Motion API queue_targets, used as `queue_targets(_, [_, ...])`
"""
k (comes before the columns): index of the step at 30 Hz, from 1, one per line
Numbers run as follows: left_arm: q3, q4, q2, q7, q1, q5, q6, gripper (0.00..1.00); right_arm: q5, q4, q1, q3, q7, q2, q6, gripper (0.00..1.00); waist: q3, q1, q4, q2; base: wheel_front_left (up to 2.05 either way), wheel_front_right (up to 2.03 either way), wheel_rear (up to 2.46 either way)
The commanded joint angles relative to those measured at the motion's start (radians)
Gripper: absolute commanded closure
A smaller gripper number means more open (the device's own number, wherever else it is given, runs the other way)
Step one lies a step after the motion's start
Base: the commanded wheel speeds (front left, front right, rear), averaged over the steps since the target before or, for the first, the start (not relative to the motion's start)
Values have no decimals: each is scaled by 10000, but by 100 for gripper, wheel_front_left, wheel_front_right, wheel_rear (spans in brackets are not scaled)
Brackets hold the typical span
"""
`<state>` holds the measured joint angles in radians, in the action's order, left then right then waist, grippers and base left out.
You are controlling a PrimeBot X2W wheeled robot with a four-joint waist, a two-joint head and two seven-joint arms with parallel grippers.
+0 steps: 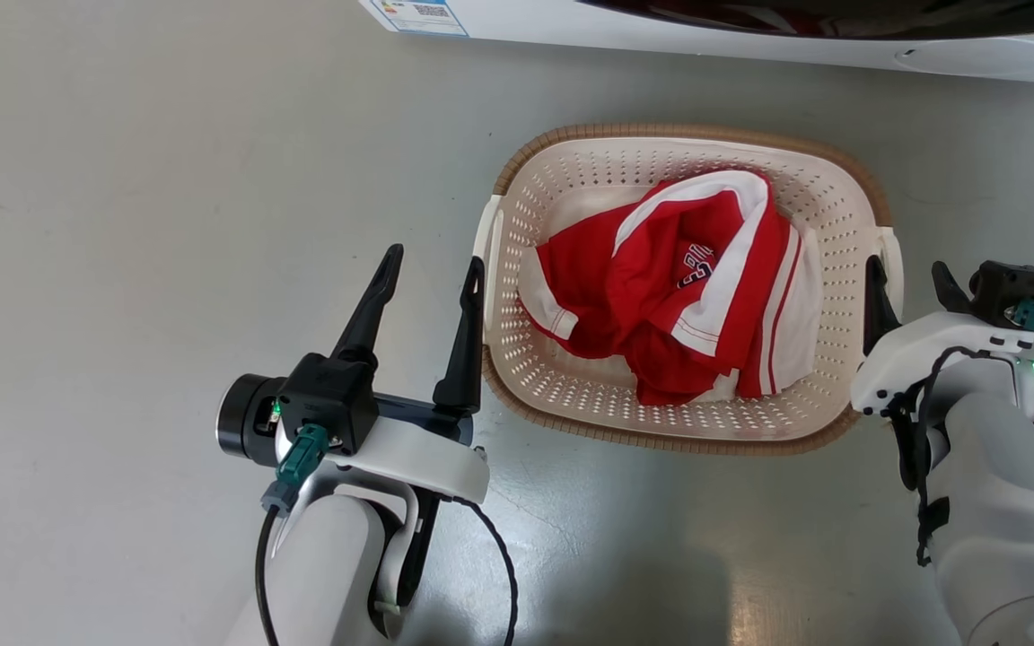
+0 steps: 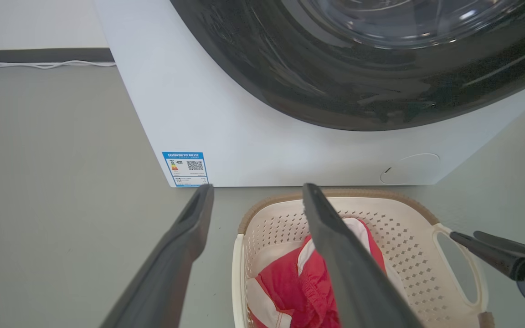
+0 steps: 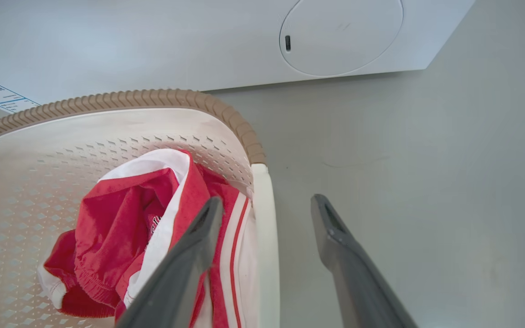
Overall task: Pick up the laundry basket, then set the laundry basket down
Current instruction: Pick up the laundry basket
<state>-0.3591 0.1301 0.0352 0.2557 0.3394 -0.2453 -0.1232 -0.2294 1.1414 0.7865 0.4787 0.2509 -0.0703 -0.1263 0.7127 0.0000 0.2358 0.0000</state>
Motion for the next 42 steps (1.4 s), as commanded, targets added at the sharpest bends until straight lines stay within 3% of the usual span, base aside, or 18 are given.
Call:
queue_targets(1, [321,-187,150,61,125,87,10,0,71,-198,0,-307,109,201,-44,0,-39,0,-47,0,0,0,0])
queue_targets(8, [442,-178,150,61,71,177,52,0,1037,-981,-164,-1432,109,201,-44,0,-335,0,-248,0,0,0,0])
queue_targets(19, [876,-152,150,61,-411,528,186,0,3611,-4255,-2088,-3996,109,201,-44,0,-1611,0,-1008,0,0,0,0])
queue_targets(26, [1243,-223,150,61,-861,715,241,0,4249,-5875,-3315,-4348,109,201,-44,0,-2406,0,-1401,0,0,0,0])
queue_targets(42, [1906,-830,150,61,-2829,761,197,0,4822,-8315,-5998,-4539,109,201,-44,0,-4777,0,-1908,0,0,0,0])
